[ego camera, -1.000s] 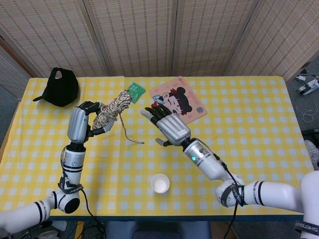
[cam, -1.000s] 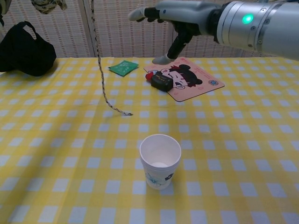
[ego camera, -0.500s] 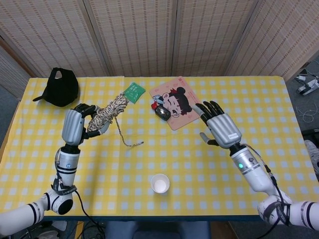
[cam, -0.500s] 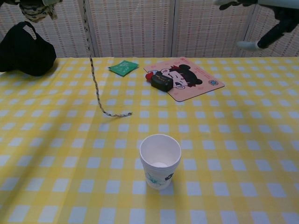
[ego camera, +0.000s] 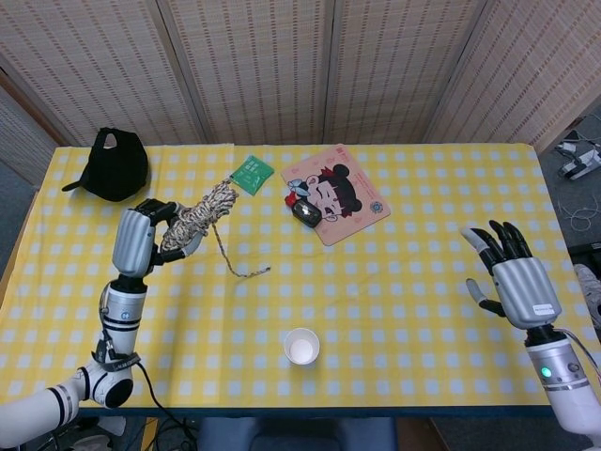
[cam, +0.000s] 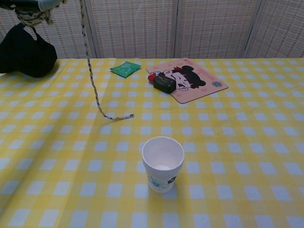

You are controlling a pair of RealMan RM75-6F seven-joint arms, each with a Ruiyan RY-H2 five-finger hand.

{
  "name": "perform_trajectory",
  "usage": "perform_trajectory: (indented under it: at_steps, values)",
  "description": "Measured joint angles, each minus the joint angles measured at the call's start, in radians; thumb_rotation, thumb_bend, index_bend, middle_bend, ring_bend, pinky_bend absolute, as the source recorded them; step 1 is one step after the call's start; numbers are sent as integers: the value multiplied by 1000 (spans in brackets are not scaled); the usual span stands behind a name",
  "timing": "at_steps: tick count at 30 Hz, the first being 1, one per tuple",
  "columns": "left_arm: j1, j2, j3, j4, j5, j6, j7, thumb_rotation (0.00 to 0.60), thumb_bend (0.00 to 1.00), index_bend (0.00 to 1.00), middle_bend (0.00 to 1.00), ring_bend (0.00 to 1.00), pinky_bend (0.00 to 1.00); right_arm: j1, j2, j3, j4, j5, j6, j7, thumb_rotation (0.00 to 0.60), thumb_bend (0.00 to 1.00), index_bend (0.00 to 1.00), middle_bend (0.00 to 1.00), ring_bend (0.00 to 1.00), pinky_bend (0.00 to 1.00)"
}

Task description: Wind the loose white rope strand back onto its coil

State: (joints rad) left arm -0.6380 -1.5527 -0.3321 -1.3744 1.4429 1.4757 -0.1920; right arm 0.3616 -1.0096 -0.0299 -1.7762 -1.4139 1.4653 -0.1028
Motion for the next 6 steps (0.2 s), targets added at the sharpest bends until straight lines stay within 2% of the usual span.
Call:
perform_trajectory:
  at_steps: [6]
  values:
    - [3, -5, 2, 1, 3, 6, 8, 600, 358, 777, 811, 640, 493, -97, 6, -25, 38, -28, 63, 49, 600, 360, 119, 161, 0, 0]
